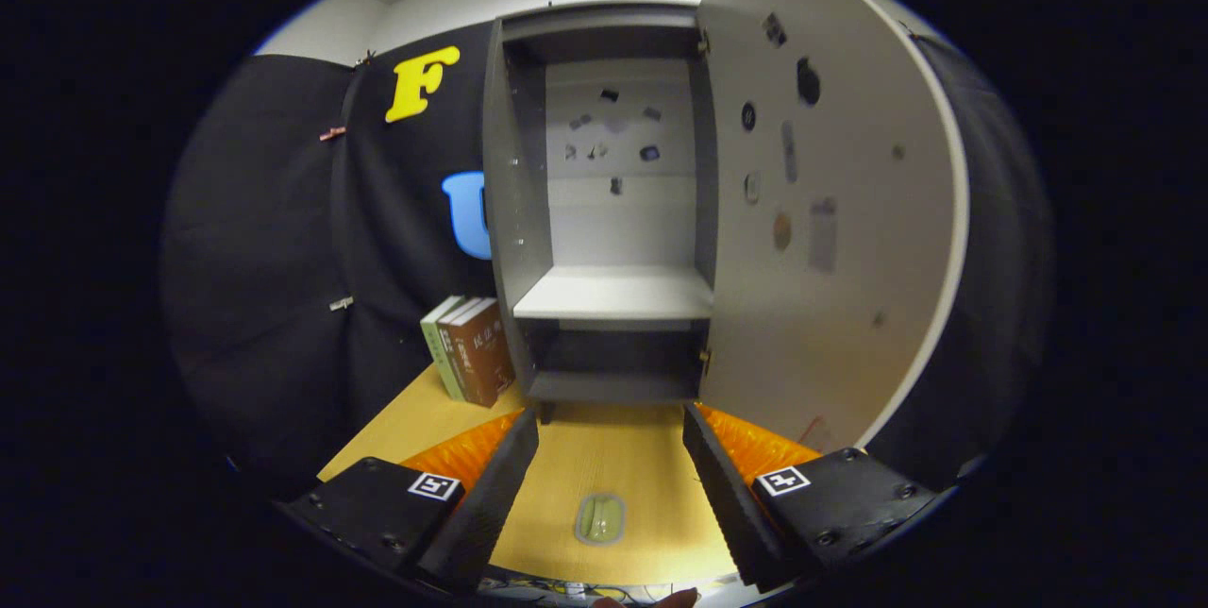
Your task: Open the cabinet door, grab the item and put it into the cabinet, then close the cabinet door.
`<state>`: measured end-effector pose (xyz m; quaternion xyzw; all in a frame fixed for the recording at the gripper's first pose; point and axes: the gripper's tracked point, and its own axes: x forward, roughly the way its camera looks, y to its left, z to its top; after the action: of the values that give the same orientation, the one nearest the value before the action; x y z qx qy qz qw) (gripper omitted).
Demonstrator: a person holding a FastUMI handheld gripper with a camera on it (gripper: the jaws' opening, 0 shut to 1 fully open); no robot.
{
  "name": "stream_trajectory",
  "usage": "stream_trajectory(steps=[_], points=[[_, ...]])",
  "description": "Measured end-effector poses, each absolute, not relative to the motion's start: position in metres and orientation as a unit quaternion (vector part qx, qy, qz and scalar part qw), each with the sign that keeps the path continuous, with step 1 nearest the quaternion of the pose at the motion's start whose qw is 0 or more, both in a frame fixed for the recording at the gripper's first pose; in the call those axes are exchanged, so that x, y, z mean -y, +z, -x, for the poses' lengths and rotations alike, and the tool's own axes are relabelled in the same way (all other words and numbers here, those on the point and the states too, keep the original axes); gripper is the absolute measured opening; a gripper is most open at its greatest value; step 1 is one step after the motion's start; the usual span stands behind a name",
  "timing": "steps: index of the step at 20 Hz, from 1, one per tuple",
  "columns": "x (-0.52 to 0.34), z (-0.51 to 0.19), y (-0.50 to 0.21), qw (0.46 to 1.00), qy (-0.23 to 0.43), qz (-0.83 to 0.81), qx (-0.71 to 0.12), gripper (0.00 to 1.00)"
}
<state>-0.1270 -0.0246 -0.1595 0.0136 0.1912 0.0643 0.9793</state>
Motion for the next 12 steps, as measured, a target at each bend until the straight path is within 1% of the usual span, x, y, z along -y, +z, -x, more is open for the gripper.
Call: stream_trajectory(steps=[4, 9, 12], points=[[0.013, 0.115, -0.254, 0.962, 0.052, -0.013, -0.270, 0.98], [0.017, 0.112, -0.376, 0.931, 0.018, -0.008, -0.366, 0.98], [0.022, 0.109, -0.428, 0.914, 0.004, -0.012, -0.406, 0.98]])
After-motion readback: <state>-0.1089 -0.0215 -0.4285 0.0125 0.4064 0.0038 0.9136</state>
